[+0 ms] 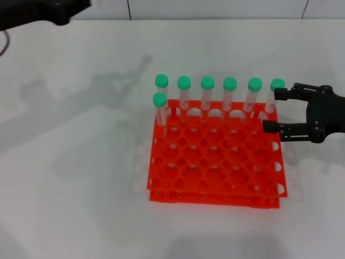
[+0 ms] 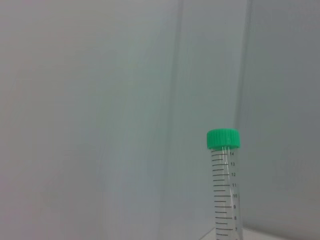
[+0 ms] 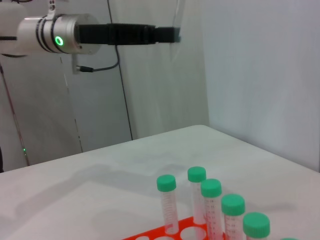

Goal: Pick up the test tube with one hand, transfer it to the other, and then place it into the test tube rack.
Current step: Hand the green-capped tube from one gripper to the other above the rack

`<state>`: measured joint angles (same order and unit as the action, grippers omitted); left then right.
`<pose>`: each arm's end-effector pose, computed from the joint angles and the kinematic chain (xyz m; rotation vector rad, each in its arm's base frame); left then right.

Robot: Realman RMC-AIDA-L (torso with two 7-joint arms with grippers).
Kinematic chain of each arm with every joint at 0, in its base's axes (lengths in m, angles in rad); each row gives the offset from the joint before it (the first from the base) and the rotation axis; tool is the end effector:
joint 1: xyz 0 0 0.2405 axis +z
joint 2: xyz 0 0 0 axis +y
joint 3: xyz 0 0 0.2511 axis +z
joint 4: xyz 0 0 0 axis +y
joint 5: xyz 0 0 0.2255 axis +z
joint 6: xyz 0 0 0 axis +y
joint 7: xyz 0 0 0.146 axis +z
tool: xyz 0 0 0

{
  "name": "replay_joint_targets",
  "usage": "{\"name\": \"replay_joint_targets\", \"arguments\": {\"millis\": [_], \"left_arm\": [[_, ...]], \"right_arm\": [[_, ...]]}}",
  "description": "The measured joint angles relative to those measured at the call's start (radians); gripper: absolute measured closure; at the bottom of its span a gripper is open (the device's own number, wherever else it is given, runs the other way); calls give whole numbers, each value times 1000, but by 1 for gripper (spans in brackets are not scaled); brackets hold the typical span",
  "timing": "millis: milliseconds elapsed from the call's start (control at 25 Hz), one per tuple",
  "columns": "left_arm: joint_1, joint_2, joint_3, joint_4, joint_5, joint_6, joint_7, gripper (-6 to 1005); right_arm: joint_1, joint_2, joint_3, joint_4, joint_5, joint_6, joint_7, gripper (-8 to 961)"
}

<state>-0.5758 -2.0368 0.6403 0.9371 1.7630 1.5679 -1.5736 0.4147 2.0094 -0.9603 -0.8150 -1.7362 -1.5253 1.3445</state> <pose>-0.2066 0.3890 0.0996 -2.4820 -0.4213 -0.9166 0.2591 0.3407 0.0312 -2.7116 0.3769 0.6773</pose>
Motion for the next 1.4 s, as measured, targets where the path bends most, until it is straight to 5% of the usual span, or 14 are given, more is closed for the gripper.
{"name": "replay_joint_targets", "arguments": {"millis": [760, 1400], "left_arm": [[-175, -2, 219, -285, -13, -3, 134, 809], [-204, -3, 280, -348, 51, -5, 128, 811]], "right_arm": [[5, -1, 0, -1, 1, -19, -16, 96], [-3, -3, 0, -25, 1, -30, -18, 96]]}}
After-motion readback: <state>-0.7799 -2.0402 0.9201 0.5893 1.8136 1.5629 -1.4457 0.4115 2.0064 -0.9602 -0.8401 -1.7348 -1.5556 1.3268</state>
